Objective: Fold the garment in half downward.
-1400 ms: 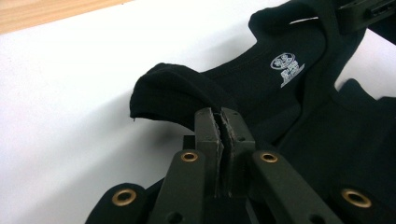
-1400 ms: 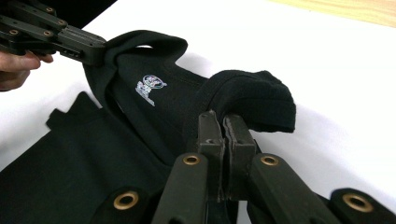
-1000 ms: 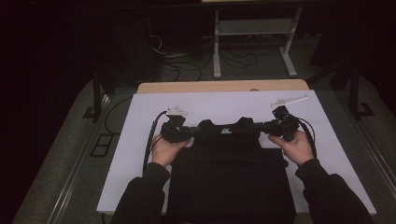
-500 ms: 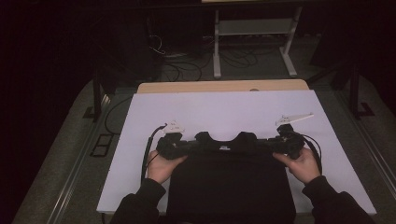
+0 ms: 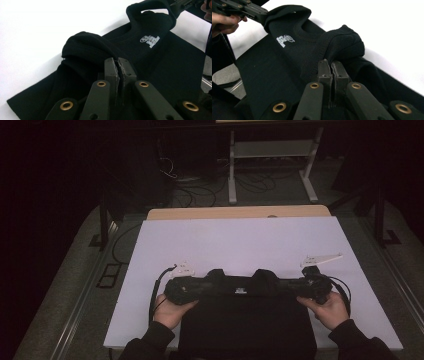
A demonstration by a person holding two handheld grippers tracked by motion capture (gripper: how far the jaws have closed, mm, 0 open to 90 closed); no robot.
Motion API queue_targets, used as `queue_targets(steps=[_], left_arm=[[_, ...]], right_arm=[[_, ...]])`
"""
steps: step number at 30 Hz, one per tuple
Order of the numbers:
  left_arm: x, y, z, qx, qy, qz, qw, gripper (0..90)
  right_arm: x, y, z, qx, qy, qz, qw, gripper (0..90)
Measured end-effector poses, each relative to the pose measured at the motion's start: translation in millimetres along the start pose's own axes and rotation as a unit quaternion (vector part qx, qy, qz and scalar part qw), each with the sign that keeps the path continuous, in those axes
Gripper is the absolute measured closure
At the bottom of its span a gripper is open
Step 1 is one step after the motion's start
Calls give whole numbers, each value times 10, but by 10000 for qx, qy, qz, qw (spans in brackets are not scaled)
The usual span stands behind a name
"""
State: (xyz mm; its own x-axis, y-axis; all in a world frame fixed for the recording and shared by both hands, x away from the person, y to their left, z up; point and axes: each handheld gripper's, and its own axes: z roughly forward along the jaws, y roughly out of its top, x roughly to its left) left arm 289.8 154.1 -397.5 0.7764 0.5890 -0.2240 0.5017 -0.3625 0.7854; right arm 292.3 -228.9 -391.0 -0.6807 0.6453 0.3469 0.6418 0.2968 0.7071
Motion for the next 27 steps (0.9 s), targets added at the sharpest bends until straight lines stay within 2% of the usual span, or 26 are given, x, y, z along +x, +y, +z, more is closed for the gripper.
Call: queue_targets(steps=[4,11,24,27], left_arm=[[-36,-60,-8,28,-22,-44,10000,854],[-123,-149,-17,196,-72,20,9998,853],[-265,-271,-42,421,-148,41,9990,853],[-298,-314,-39,544,-156,46,9984,852]], right_arm=[[42,-48,-5,69,41,-28,10000,860],[145,-136,-23,139,130,-67,9998,860],[263,-324,-12,505,197,-49,9985,859],[281,-368,-6,598,212,-34,9980,859]])
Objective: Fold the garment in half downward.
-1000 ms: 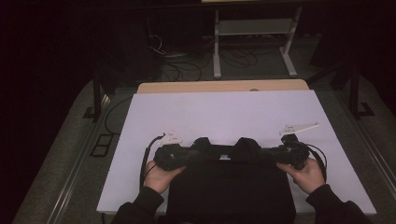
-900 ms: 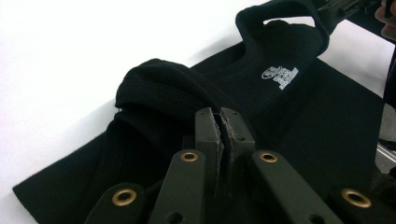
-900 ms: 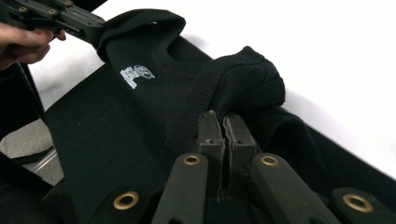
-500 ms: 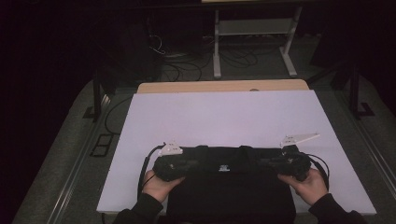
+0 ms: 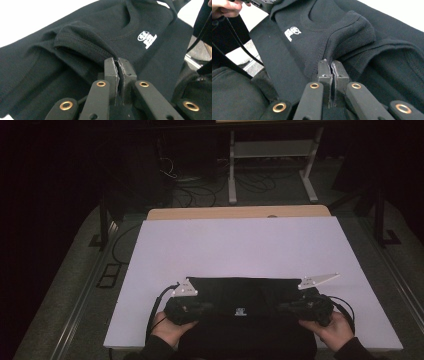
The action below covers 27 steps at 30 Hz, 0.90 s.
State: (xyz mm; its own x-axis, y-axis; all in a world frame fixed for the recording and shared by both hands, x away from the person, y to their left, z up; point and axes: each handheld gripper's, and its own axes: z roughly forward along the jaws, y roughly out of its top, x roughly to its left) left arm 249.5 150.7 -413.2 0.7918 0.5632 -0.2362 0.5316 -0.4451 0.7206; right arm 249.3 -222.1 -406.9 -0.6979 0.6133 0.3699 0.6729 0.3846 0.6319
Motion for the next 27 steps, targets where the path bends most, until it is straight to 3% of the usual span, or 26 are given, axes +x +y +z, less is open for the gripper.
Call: queue_targets(steps=[9,17,20,22,27], left_arm=[[-12,-74,69,330,-22,-138,9994,840],[-25,-104,75,375,10,-111,9992,805],[-32,-113,52,392,50,64,9992,760],[-43,-120,38,353,114,71,9993,695],[-29,-116,-1,257,49,-68,9996,508]], right_arm=[[-4,-59,69,276,55,77,9996,854],[-4,-83,88,385,75,128,9991,826],[1,-93,92,443,0,121,9989,799],[7,-99,86,459,-18,119,9989,768],[36,-109,54,437,-116,28,9990,645]])
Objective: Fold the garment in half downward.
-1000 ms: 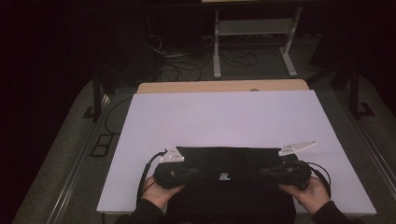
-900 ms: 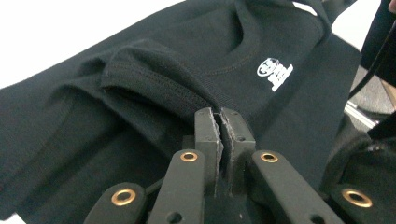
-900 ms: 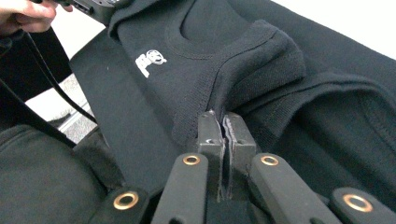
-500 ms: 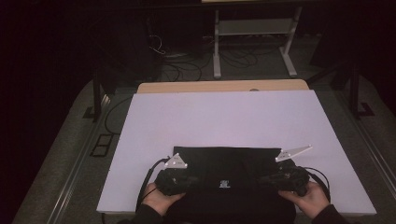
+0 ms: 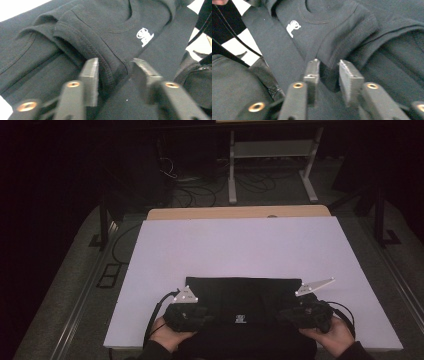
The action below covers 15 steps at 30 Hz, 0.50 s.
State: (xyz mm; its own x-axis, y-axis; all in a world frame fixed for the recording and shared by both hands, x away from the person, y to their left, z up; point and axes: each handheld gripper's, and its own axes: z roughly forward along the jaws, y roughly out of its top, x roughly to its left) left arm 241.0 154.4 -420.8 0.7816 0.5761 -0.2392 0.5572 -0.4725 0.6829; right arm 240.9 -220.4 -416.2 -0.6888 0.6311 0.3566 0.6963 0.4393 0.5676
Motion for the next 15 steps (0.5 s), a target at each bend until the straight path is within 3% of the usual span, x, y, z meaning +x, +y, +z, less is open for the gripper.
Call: queue_targets(steps=[6,9,15], left_arm=[[1,11,-41,-30,-85,8,10000,400],[17,22,-88,-132,-349,30,9993,325],[37,52,-130,-52,-395,266,9989,155]], right_arm=[[22,-9,-58,-20,-147,-5,9999,472],[29,-9,-77,-23,-206,-18,9998,350],[32,16,-150,-162,-351,-119,9992,135]])
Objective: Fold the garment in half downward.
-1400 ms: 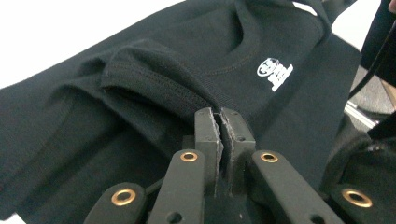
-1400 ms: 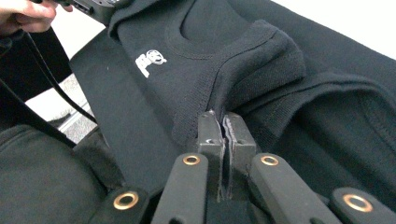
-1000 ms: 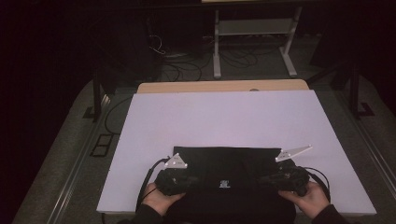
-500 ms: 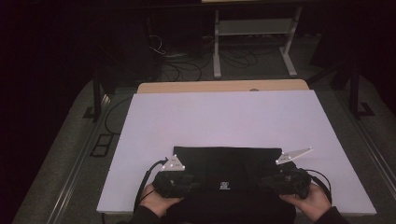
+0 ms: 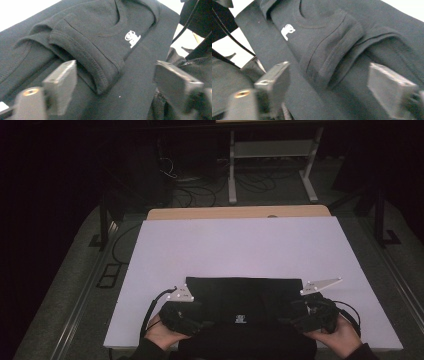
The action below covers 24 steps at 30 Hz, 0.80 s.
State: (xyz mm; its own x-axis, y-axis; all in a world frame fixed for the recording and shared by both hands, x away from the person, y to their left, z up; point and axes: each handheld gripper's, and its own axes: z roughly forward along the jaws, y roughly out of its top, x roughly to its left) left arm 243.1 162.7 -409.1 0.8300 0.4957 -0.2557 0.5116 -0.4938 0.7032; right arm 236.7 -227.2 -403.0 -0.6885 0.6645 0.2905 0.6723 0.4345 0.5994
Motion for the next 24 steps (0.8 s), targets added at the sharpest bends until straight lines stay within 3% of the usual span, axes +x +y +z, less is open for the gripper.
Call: queue_targets(steps=[6,24], left_arm=[[34,50,-23,162,34,176,9997,0],[208,202,-182,74,103,275,9995,0]], right_arm=[[-33,26,-94,-41,-17,-104,9999,0],[-200,171,-442,-342,-236,-266,9988,0]])
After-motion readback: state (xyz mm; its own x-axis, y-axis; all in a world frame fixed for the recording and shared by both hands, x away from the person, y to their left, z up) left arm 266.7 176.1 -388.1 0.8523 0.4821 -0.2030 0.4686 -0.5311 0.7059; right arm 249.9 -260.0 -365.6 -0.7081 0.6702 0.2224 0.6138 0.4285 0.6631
